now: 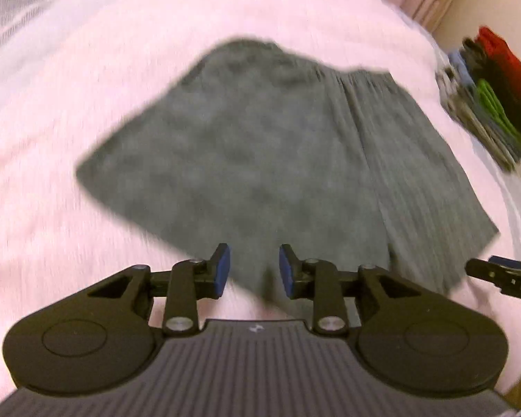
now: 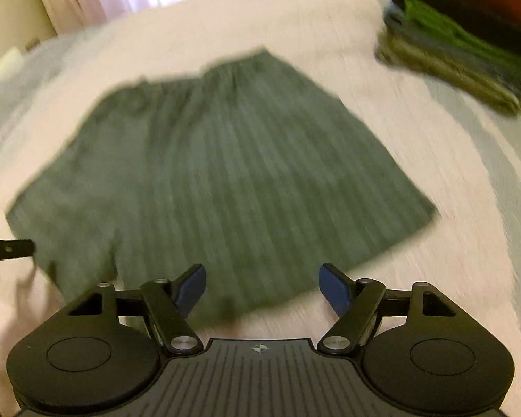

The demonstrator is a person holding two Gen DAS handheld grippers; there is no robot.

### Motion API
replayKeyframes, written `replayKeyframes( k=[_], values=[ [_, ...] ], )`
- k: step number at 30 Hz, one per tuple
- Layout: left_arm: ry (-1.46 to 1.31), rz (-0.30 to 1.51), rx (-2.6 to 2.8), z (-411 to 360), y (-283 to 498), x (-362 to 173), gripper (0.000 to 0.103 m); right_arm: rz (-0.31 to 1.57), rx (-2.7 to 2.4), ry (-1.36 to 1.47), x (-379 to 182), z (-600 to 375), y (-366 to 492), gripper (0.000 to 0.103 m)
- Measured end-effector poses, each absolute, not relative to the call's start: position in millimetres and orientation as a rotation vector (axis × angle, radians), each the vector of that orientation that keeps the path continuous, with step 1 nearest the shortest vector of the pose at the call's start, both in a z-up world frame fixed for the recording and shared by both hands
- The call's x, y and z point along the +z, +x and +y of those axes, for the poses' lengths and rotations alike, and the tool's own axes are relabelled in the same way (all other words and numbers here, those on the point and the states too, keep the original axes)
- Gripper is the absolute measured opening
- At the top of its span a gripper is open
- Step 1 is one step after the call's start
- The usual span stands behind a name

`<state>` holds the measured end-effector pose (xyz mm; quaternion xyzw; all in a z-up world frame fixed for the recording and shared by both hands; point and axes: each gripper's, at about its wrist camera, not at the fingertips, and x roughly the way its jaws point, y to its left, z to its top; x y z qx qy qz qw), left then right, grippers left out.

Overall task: Fold clothes
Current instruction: 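Lay the shorts flat on the blanket and open both grippers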

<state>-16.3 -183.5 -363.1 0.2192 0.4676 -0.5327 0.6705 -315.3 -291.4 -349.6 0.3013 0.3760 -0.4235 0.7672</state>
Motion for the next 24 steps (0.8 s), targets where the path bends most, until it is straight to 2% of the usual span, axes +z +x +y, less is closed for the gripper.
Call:
replayKeyframes(
  k=[6,8,12,17,21,22,24],
  values=[
    [0.556,1.077,-1.12,-189,1,-387,0.031,0.968,-0.963,0.693,-392,-281,-287,0.075],
    [0.604,1.133,-1.106,-175,-1,-389,0.034,1.016,-0.967,0.716,-394,-260,-293,0.075],
    [0.761,1.278,-1.015,-136,-3,-387,0.034,1.127,-0.973,0.785,-378,-225,-306,0.075],
    [0.828,1.272,-1.026,-107,-2,-335,0.037,1.169,-0.978,0.875,-327,-210,-307,0.075],
    [0.819,1.123,-1.08,-111,-1,-273,0.045,1.112,-0.996,0.868,-284,-204,-295,0.076],
    [0.808,1.088,-1.097,-114,0,-257,0.048,1.094,-0.999,0.862,-272,-203,-292,0.077],
    [0.782,1.039,-1.122,-116,-3,-229,0.054,1.06,-1.009,0.856,-253,-200,-285,0.096]
  ],
)
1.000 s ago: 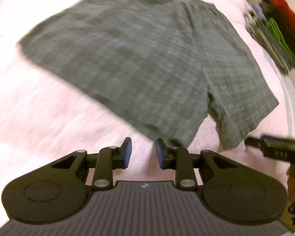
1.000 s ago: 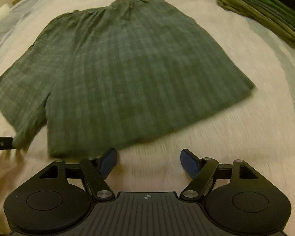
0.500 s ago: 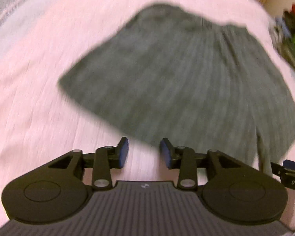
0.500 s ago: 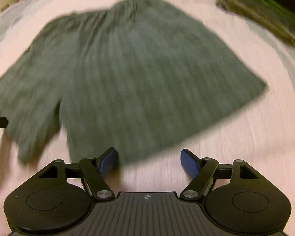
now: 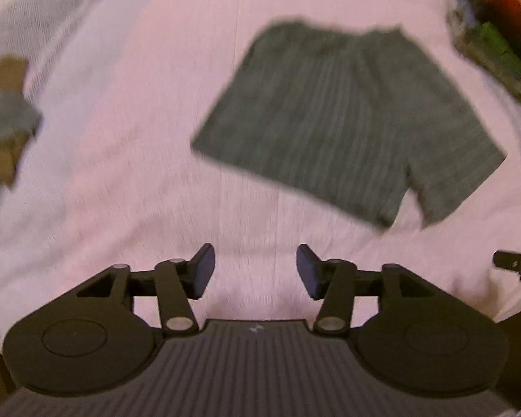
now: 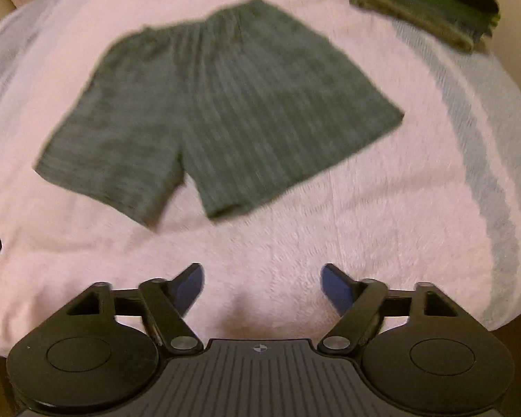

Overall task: Fold clothes
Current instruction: 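Lay the shorts flat on the blanket and open both grippers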

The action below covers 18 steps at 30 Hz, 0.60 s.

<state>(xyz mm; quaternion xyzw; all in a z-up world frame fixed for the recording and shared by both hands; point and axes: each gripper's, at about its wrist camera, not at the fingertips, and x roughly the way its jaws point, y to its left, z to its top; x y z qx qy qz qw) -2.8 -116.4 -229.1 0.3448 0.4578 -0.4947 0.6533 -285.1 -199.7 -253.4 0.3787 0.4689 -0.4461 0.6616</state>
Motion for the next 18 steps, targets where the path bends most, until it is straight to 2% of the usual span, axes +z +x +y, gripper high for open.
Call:
replayKeyframes(
  k=[2,4,10,18],
  values=[
    [0.756,0.997,-1.146,-115,-6,-203,0.061,1.014,-1.014,0.84,-231,-196,-280,0.096],
    [0.74,0.965,-1.164,-109,-12,-182,0.064,0.991,-1.016,0.826,-214,-192,-276,0.096],
    [0.754,0.939,-1.191,-91,-36,-155,0.064,0.965,-1.01,0.803,-183,-184,-276,0.096],
    [0.732,0.924,-1.169,-83,-72,-150,0.066,0.954,-0.968,0.743,-165,-169,-303,0.096]
  ],
)
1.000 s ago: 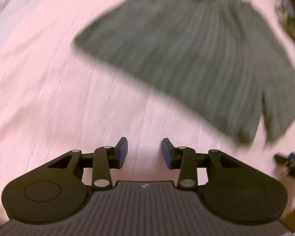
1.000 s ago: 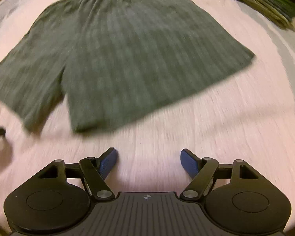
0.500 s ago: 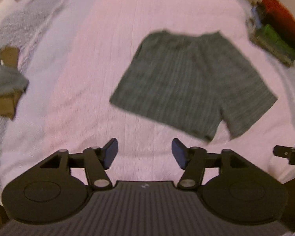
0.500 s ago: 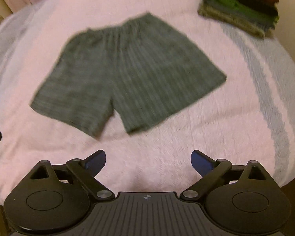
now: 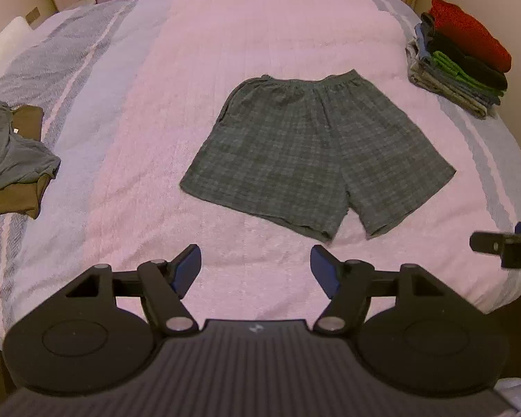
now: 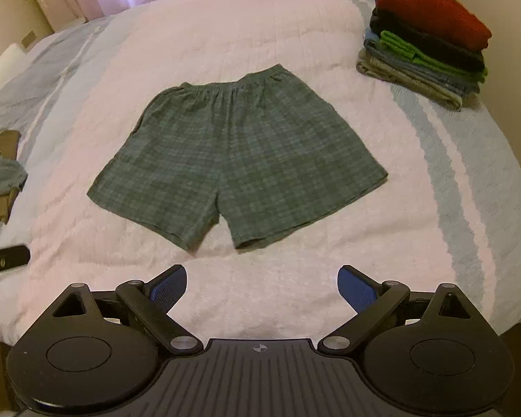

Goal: Fold clothes

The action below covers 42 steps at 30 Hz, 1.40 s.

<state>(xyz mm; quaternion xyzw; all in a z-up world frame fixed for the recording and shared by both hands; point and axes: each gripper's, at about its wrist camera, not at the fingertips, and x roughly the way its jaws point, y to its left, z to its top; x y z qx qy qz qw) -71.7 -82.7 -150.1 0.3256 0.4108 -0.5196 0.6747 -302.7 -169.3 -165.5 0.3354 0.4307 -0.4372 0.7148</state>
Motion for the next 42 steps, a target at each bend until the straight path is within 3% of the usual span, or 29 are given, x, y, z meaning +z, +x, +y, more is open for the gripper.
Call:
replayKeyframes(
  k=[17,42],
  values=[
    [0.655,0.899,-1.117,-68,-178,-133,0.073,0.95,-0.912,0.692,-154,-168,-390,0.096],
    [0.668,0.903,-1.002,-51,-209,-128,0.077,1.005,-0.766,0.646,-161,-175,-399,0.096]
  ],
)
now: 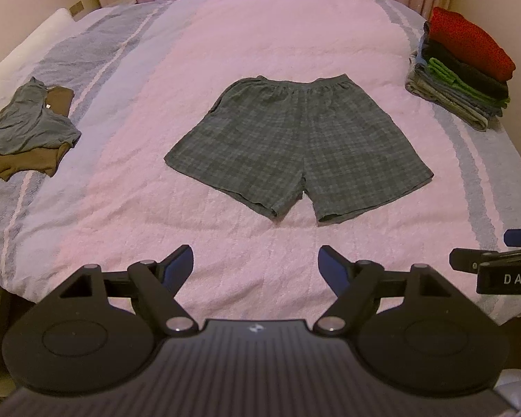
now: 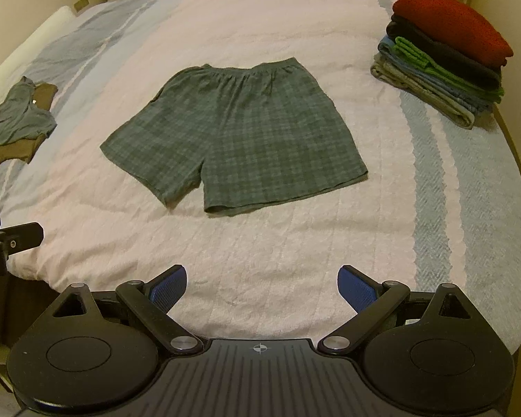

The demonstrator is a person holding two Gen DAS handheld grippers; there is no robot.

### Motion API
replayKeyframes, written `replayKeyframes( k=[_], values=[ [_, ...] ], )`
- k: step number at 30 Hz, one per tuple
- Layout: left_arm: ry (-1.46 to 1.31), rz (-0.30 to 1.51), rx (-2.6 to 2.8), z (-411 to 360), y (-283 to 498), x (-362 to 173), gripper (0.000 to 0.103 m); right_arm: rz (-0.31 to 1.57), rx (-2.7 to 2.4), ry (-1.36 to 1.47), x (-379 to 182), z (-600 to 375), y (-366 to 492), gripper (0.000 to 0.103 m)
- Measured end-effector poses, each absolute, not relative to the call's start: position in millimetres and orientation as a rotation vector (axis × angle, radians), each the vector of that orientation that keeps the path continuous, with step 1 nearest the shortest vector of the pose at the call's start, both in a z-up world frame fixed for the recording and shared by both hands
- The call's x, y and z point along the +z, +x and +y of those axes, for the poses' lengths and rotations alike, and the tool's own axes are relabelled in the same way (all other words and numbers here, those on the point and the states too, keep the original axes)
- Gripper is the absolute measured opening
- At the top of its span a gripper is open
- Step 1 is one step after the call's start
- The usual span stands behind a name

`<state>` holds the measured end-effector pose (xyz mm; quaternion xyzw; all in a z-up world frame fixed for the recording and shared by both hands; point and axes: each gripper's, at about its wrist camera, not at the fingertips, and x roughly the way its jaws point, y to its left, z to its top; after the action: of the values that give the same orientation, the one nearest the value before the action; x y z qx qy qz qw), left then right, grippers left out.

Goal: Fold clothes

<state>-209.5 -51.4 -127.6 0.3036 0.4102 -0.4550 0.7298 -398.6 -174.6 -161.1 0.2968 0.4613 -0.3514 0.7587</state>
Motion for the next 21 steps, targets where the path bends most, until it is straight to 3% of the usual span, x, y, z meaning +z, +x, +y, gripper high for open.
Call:
replayKeyframes(
  k=[21],
  values=[
    [0.713,0.889,-1.128,-77,-139,-135,0.078,0.998,-0.88,0.692,-161,-174,-339,0.096]
  ],
)
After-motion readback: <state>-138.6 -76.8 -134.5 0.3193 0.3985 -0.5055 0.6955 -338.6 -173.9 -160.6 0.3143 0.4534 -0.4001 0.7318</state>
